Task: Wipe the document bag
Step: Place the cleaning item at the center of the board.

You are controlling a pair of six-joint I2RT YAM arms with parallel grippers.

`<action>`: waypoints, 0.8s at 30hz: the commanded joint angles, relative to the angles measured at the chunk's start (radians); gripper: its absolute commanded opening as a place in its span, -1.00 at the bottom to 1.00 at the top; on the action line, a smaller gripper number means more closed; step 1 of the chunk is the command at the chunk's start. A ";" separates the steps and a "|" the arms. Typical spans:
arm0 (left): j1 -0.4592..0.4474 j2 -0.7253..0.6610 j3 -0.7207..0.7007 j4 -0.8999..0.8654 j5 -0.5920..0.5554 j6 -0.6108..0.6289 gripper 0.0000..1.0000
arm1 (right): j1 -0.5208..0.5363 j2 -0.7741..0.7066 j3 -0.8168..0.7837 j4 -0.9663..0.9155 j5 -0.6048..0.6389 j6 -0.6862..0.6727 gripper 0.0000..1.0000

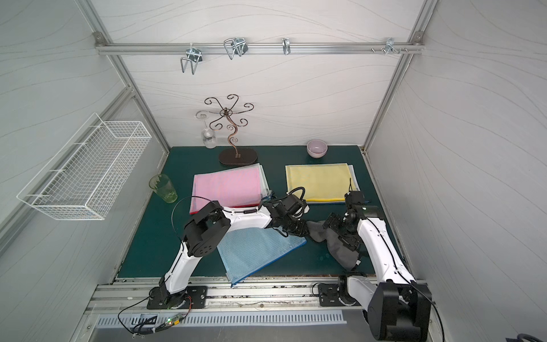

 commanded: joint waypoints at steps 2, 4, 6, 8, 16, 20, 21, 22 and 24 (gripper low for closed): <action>0.000 -0.110 -0.021 0.060 0.033 0.031 -0.56 | -0.002 0.075 -0.049 0.079 0.014 0.012 0.80; 0.000 -0.139 -0.036 0.075 0.042 0.035 -0.58 | -0.002 0.101 -0.064 0.102 0.022 0.014 0.77; 0.000 -0.144 -0.030 0.084 0.057 0.035 -0.59 | -0.002 0.112 -0.076 0.120 0.023 0.013 0.75; 0.003 -0.125 -0.006 0.086 0.080 0.036 -0.59 | -0.002 0.120 -0.083 0.134 0.021 0.014 0.74; -0.002 -0.013 0.101 0.132 0.227 0.014 -0.56 | 0.001 0.147 -0.087 0.146 0.022 0.020 0.74; -0.005 0.110 0.175 0.087 0.273 -0.015 -0.55 | 0.001 0.136 -0.051 0.120 0.017 0.033 0.80; -0.005 0.136 0.198 0.045 0.266 -0.012 -0.56 | -0.001 0.130 -0.038 0.110 0.016 0.037 0.81; -0.003 0.155 0.213 0.002 0.248 -0.007 -0.56 | -0.003 0.123 -0.026 0.099 0.019 0.040 0.82; 0.006 0.182 0.212 -0.047 0.217 -0.013 -0.58 | -0.007 0.098 0.001 0.070 0.030 0.050 0.85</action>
